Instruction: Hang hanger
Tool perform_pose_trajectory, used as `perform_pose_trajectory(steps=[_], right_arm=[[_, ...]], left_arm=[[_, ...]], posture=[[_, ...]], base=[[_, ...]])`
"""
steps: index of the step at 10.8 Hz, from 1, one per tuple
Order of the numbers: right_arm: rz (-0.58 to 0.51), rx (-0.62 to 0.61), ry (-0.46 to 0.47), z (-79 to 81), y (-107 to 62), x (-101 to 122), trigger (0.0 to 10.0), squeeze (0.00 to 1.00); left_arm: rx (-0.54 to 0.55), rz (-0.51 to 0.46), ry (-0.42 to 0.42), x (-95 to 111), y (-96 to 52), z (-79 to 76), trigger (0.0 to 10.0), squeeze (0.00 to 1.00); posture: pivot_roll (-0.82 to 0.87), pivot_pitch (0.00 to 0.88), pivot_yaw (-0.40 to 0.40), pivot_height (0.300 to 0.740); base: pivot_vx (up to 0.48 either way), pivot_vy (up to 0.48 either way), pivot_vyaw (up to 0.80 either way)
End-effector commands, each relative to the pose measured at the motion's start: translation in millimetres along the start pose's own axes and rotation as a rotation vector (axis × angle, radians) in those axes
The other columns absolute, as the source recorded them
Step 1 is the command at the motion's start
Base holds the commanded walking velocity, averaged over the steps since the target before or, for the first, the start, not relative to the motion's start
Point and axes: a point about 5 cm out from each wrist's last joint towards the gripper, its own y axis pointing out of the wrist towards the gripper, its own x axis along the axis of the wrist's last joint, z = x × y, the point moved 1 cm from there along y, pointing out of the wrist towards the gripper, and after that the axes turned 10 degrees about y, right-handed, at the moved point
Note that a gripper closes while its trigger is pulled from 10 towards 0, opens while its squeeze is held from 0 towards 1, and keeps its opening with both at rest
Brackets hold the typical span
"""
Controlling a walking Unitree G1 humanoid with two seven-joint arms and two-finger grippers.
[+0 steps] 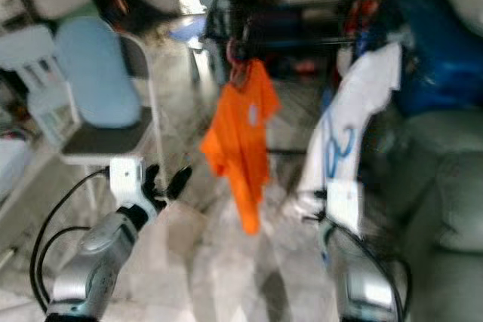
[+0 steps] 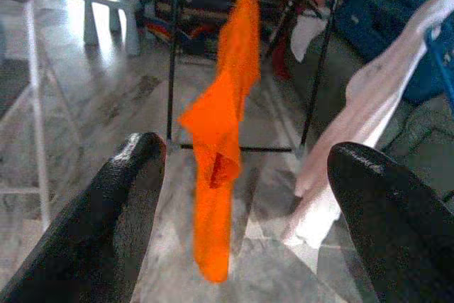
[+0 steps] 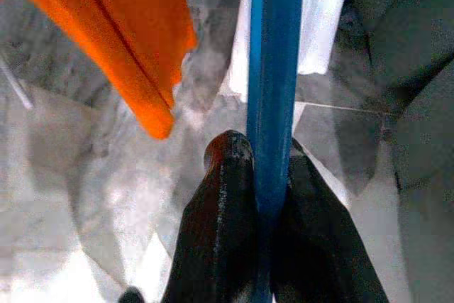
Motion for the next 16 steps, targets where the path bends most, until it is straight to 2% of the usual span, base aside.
perform_pose_trajectory(steps=[1,3,4,6,8,9,10,11,13,14,16], right_arm=[[-0.011,-0.027,-0.011,-4.6,-1.6,2.1,10.0,0.00],[-0.018,-0.047,-0.036,-7.8,-0.8,1.4,10.0,0.00],[-0.016,-0.041,-0.048,-7.3,0.8,0.6,10.0,0.00],[-0.023,-0.003,-0.135,4.8,10.6,4.5,10.0,0.00],[-0.041,-0.008,-0.166,9.7,21.8,5.0,10.0,0.00],[-0.035,-0.010,-0.170,18.8,24.3,0.5,10.0,0.00],[-0.007,0.019,-0.154,23.6,26.6,-4.9,10.0,0.00],[-0.021,0.043,-0.127,27.0,26.6,-5.6,10.0,0.00],[-0.051,0.028,-0.104,20.2,27.2,-4.8,10.0,0.00],[-0.063,0.022,-0.087,13.5,25.6,-4.8,10.0,0.00],[-0.048,0.025,-0.075,12.7,25.5,-9.3,10.0,0.00]], left_arm=[[-0.006,0.003,0.007,0.0,-0.4,-2.6,10.0,0.00],[0.053,0.021,0.099,-3.6,-0.2,1.3,10.0,0.00],[0.068,0.025,0.107,-6.6,-1.0,2.3,10.0,0.00],[0.176,-0.001,0.104,-10.9,-3.3,8.3,10.0,0.00],[0.202,-0.020,0.144,-12.0,1.4,11.2,10.0,0.00],[0.190,-0.032,0.120,-10.4,0.2,13.9,10.0,0.00],[0.176,-0.034,0.145,-9.3,-1.8,15.0,10.0,0.00],[0.163,-0.029,0.123,-11.3,-6.5,20.2,10.0,0.00],[0.159,-0.018,0.106,-15.0,-6.6,25.1,10.0,0.00],[0.135,-0.016,0.100,-14.3,-2.5,20.5,10.0,0.00],[0.111,-0.012,0.084,-16.2,-2.8,15.0,10.0,0.00]], posture=[[-0.22,0.034,0.099,0.740],[-0.21,0.020,0.071,0.740],[-0.21,0.010,0.055,0.740],[-0.16,0.000,-0.063,0.740],[-0.12,0.000,-0.126,0.740],[-0.11,0.000,-0.085,0.740],[-0.11,0.000,-0.036,0.740],[-0.13,0.000,0.002,0.740],[-0.14,0.000,0.038,0.740],[-0.16,0.000,0.052,0.740],[-0.16,0.000,0.056,0.740]], base=[[0.000,0.454,0.00],[0.000,0.000,0.00],[0.000,0.000,0.00],[0.000,0.000,0.00],[0.000,0.000,0.00],[0.000,0.000,0.00],[0.000,0.000,0.00],[0.000,0.000,0.00],[0.000,0.000,0.00],[0.000,0.000,0.00],[0.124,0.000,0.00]])
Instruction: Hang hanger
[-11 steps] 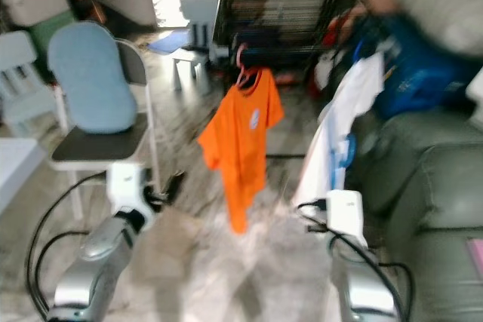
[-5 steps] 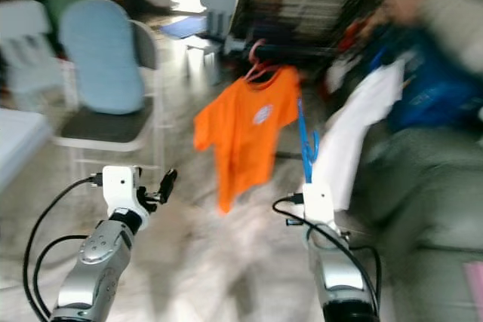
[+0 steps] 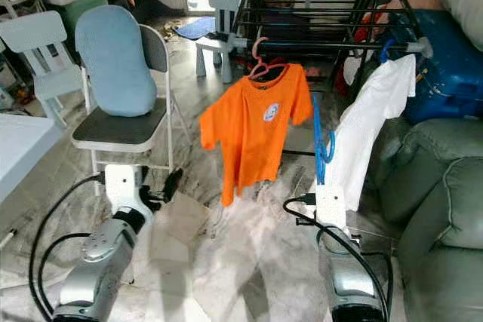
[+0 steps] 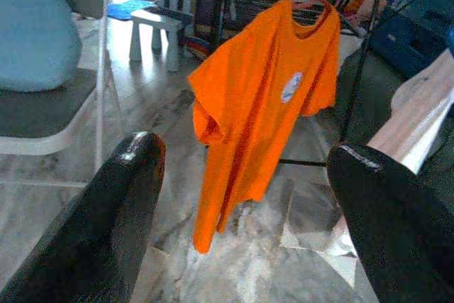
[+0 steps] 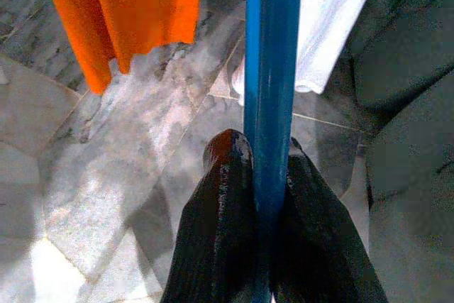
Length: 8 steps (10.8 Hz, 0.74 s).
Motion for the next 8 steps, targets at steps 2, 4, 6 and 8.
perform_pose_trajectory(steps=[2,4,6,8], right_arm=[[-0.015,0.023,0.017,4.8,-1.9,3.8,10.0,0.00],[-0.017,0.030,0.024,6.5,-1.1,5.8,10.0,0.00],[-0.017,0.034,0.025,6.7,-1.0,6.4,10.0,0.00],[-0.011,0.036,0.029,6.8,-0.8,5.2,10.0,0.00]], left_arm=[[-0.010,0.023,-0.004,-4.7,-3.7,0.4,10.0,0.00],[-0.018,0.024,-0.010,-4.6,-3.2,-0.1,10.0,0.00],[-0.019,0.023,-0.011,-3.7,-2.0,1.0,10.0,0.00],[-0.027,0.022,-0.013,-3.3,-1.2,-0.6,10.0,0.00]], posture=[[-0.16,0.000,0.057,0.740],[-0.16,0.000,0.058,0.740],[-0.16,0.000,0.059,0.740],[-0.16,0.000,0.060,0.740]], base=[[0.293,0.000,0.00],[0.362,0.000,0.00],[0.394,0.274,0.00],[0.390,0.277,0.00]])
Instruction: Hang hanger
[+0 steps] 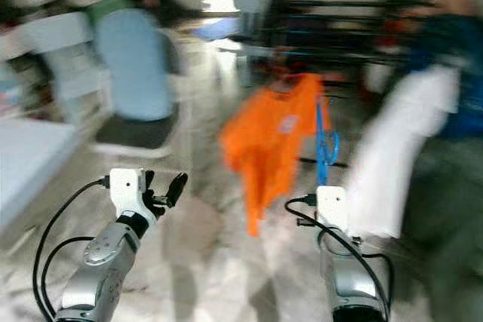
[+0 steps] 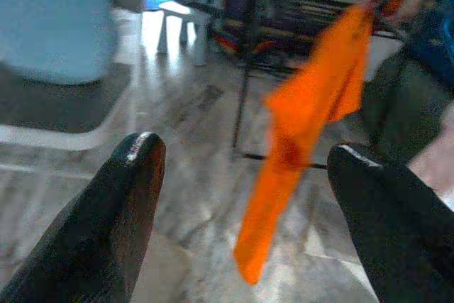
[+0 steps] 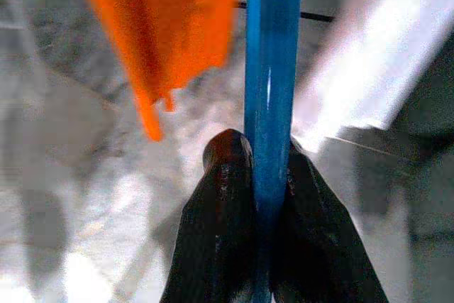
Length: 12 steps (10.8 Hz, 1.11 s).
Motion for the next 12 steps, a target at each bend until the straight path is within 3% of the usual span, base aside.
perform_pose_trajectory(steps=[1,8,10,12], right_arm=[[-0.012,0.009,0.008,1.1,-0.9,4.0,10.0,0.00],[0.006,0.009,0.023,2.9,-2.0,2.2,10.0,0.00],[0.006,0.012,0.028,4.4,-2.7,1.6,10.0,0.00],[0.024,0.047,0.022,7.4,-2.8,-0.4,10.0,0.00]], left_arm=[[-0.013,-0.002,0.004,1.9,1.2,-0.5,10.0,0.00],[-0.052,0.003,0.008,2.3,3.6,-8.6,10.0,0.00],[-0.067,0.009,0.007,1.4,3.4,-12.3,10.0,0.00],[-0.063,0.016,-0.002,0.6,3.1,-12.7,10.0,0.00]], posture=[[-0.16,0.000,0.060,0.740],[-0.17,0.000,0.065,0.740],[-0.17,0.000,0.068,0.740],[-0.17,0.000,0.069,0.740]], base=[[0.394,0.274,0.00],[0.391,0.277,-0.70],[0.444,0.000,-0.72],[0.461,0.000,0.00]])
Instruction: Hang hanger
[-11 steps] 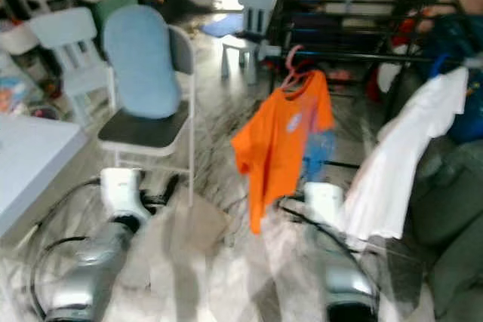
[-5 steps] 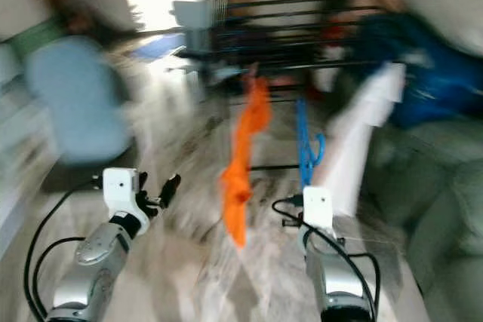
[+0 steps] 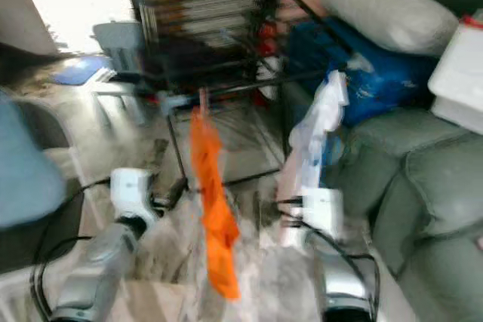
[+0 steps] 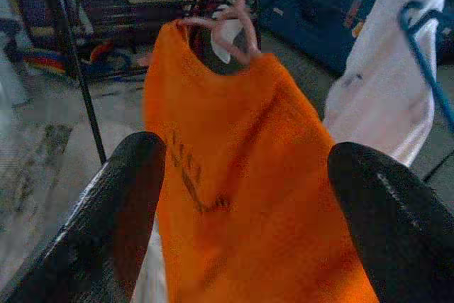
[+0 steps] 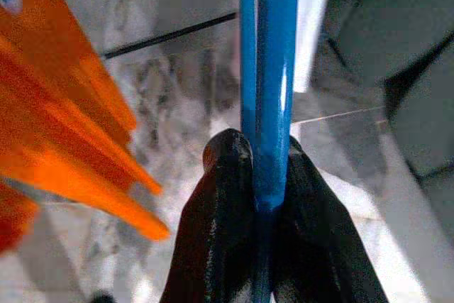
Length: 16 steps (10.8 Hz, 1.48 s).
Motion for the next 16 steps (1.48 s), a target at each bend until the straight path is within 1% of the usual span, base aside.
perform_pose_trajectory(steps=[1,2,3,5,7,8,9,12,14,15,16], right_arm=[[-0.011,0.003,-0.003,-3.8,-0.8,6.5,10.0,0.00],[0.017,0.050,-0.017,2.5,-1.2,3.2,10.0,0.00],[0.013,0.051,-0.024,3.1,-1.4,4.1,10.0,0.00],[0.025,0.107,-0.074,5.6,-0.1,6.9,10.0,0.00],[0.047,0.233,-0.190,13.2,-0.3,11.9,10.0,0.00],[0.052,0.269,-0.225,15.6,-0.2,14.5,10.0,0.00],[0.061,0.303,-0.255,17.9,0.7,18.8,10.0,0.00],[0.018,0.332,-0.283,19.8,1.9,40.6,10.0,0.00],[0.036,0.349,-0.310,22.0,4.4,41.8,10.0,0.00],[0.042,0.375,-0.308,28.9,4.7,46.9,10.0,0.00],[0.059,0.411,-0.198,39.9,5.3,58.9,10.0,0.00]], left_arm=[[-0.015,-0.007,0.000,3.7,2.4,-6.0,10.0,0.00],[-0.017,-0.004,0.001,3.4,2.6,-6.6,10.0,0.00],[-0.018,-0.004,0.003,3.6,2.8,-7.1,10.0,0.00],[-0.020,-0.004,0.002,3.5,2.6,-7.9,10.0,0.00],[-0.018,-0.002,0.001,3.2,2.7,-8.1,10.0,0.00],[-0.021,-0.003,-0.001,3.5,2.8,-8.2,10.0,0.00],[-0.009,-0.024,0.004,6.5,2.4,-7.9,10.0,0.00],[-0.007,-0.024,-0.002,6.8,2.6,-7.4,10.0,0.00],[-0.010,-0.019,0.001,6.5,3.6,-7.5,10.0,0.00],[-0.012,-0.018,0.003,6.7,4.3,-7.7,10.0,0.00],[-0.010,-0.013,0.006,6.2,5.2,-7.7,10.0,0.00]], posture=[[-0.17,0.000,0.069,0.740],[-0.17,0.000,0.070,0.740],[-0.17,0.000,0.069,0.740],[-0.17,0.000,0.068,0.740],[-0.17,0.000,0.068,0.740],[-0.17,0.000,0.068,0.740],[-0.17,0.000,0.068,0.740],[-0.16,0.000,0.068,0.740],[-0.16,0.000,0.071,0.740],[-0.16,0.000,0.071,0.740],[-0.16,0.000,0.067,0.740]], base=[[0.442,0.000,0.00],[0.428,0.000,0.00],[0.428,0.000,0.00],[0.424,0.000,0.00],[0.407,0.255,0.00],[0.345,0.281,0.00],[0.000,0.000,0.00],[0.000,0.000,0.00],[0.000,0.000,0.00],[0.000,0.000,0.00],[0.000,0.000,0.00]])
